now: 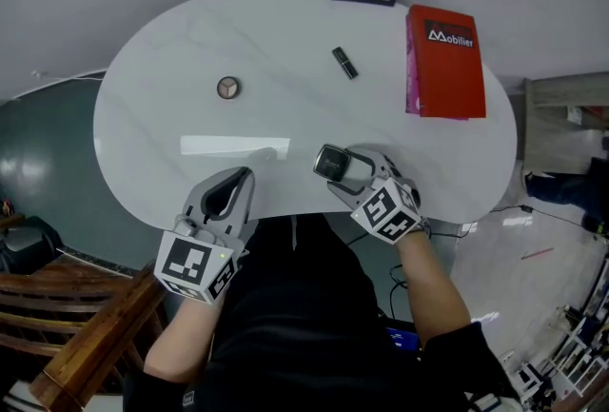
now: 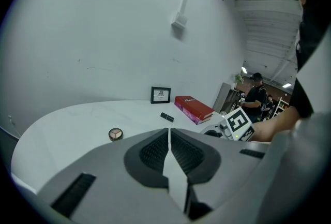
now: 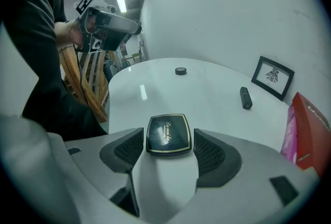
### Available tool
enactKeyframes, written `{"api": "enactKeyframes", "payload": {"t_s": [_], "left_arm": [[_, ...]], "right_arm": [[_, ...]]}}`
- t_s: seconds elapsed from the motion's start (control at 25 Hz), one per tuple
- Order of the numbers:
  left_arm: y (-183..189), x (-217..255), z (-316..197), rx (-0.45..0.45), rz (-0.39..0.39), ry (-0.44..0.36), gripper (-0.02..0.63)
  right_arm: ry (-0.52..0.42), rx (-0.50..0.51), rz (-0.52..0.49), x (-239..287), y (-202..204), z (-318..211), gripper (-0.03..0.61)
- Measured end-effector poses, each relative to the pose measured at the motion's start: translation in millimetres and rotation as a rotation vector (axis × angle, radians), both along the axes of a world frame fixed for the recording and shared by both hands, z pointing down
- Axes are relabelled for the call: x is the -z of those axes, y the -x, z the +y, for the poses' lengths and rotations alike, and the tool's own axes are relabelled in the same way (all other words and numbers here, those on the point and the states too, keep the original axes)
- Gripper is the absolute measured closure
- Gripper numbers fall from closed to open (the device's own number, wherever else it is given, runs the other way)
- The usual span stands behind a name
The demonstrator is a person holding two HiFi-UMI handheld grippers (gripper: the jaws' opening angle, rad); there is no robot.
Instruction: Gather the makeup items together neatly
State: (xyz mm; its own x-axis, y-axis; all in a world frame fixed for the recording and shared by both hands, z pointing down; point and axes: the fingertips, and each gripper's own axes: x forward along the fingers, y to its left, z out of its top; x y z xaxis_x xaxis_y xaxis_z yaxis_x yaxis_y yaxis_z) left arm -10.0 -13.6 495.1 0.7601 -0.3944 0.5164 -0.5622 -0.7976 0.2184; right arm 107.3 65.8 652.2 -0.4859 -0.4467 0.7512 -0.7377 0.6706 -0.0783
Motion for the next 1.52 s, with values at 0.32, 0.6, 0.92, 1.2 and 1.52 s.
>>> {"api": "enactKeyframes", "payload": {"t_s": [0.32, 0.6, 0.92, 1.2, 1.52], "left_arm": [[5.2, 7.2, 2.7, 0.021, 0.014, -0.002, 0.589], [19.3, 27.9, -16.4, 0.069, 0.035, -0.040, 0.589], [35.8, 45.0, -32.6, 0.108, 0.071, -0.063, 0.589], [52.5, 53.6, -50.0, 0.133, 0.101, -0.076, 0.590], [74.3, 64.2, -77.2, 0.146, 0.138, -0.098, 0.590]], "right_arm": [[0.047, 0.011, 0.053, -18.9, -0.6, -2.1, 0.314], [0.064, 0.055, 0.070, -11.0, 4.2, -7.6, 0.314], [0.025, 0.067, 0.073, 18.2, 10.3, -31.1, 0.314], [-0.017, 0.049, 0.028, 45.5, 19.0, -55.2, 0.314], [-0.060, 0.053, 0.028, 81.3, 41.1, -85.0, 0.314]]}}
